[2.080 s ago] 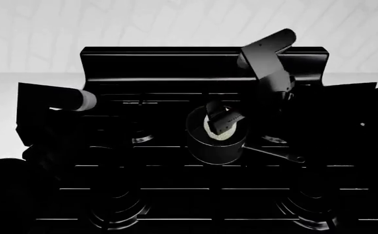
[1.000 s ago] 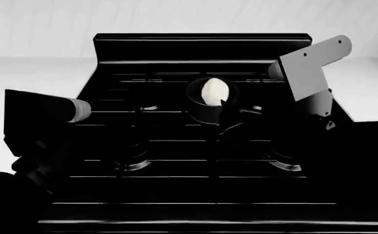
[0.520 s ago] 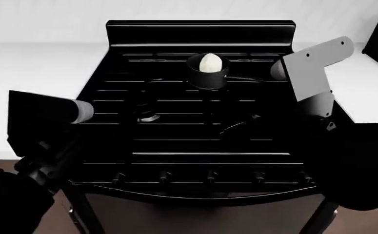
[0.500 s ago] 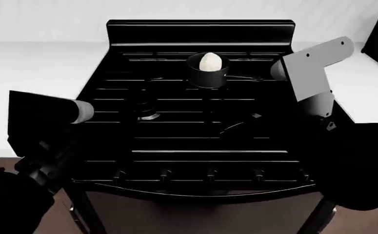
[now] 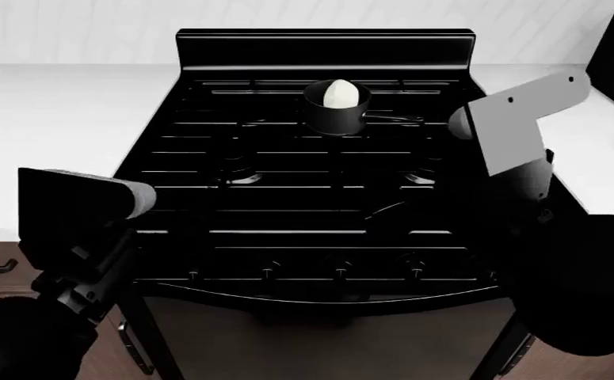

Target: Frozen meat rests on a plate on the counter. Retrieve the meat and place it in a pot on a burner. Then turn the burner on.

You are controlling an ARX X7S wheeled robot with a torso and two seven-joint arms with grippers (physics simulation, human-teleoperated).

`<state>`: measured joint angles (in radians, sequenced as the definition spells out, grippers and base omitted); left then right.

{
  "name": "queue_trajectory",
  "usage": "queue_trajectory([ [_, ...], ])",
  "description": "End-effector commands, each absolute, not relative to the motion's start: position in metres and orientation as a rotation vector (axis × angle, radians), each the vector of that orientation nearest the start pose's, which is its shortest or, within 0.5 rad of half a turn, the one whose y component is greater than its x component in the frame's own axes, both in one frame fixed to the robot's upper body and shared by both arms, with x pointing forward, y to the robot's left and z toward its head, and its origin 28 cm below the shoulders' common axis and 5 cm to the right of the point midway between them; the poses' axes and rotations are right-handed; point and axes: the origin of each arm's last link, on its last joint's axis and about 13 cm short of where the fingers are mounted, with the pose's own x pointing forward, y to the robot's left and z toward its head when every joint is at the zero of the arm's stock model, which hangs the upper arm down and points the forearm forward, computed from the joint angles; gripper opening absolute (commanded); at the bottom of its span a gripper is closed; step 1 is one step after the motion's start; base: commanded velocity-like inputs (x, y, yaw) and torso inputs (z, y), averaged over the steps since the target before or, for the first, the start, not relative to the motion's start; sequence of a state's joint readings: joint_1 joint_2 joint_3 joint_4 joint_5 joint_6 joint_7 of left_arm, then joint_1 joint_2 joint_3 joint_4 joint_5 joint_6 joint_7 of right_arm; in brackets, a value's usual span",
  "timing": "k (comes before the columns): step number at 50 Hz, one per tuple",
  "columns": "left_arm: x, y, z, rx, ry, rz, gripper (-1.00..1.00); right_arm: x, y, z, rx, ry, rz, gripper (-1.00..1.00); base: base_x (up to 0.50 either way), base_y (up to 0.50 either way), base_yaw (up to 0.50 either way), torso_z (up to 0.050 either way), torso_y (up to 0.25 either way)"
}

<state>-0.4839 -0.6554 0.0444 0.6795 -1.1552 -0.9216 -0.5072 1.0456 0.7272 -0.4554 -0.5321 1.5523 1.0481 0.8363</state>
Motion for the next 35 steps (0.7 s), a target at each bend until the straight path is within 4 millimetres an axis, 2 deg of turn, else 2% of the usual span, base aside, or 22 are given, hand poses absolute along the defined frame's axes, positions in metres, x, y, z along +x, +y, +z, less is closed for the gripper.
queue_trajectory([
  [1, 0.208, 0.249, 0.187, 0.029, -0.062, -0.194, 1.0, 0.214, -0.113, 0.252, -0.227, 0.063, 0.246, 1.0, 0.0, 0.0, 0.0, 0.0, 0.0],
  [10, 0.204, 0.253, 0.184, 0.078, -0.172, -0.168, 1.0, 0.197, -0.112, 0.241, -0.204, 0.002, 0.21, 1.0, 0.0, 0.0, 0.0, -0.002, 0.0],
  [23, 0.19, 0.256, 0.183, 0.143, -0.332, -0.131, 1.0, 0.18, -0.112, 0.219, -0.104, -0.067, 0.197, 1.0, 0.0, 0.0, 0.0, -0.049, 0.0],
  [35, 0.183, 0.251, 0.171, 0.22, -0.417, -0.165, 1.0, 0.176, -0.112, 0.209, -0.13, -0.134, 0.168, 1.0, 0.0, 0.0, 0.0, -0.05, 0.0],
])
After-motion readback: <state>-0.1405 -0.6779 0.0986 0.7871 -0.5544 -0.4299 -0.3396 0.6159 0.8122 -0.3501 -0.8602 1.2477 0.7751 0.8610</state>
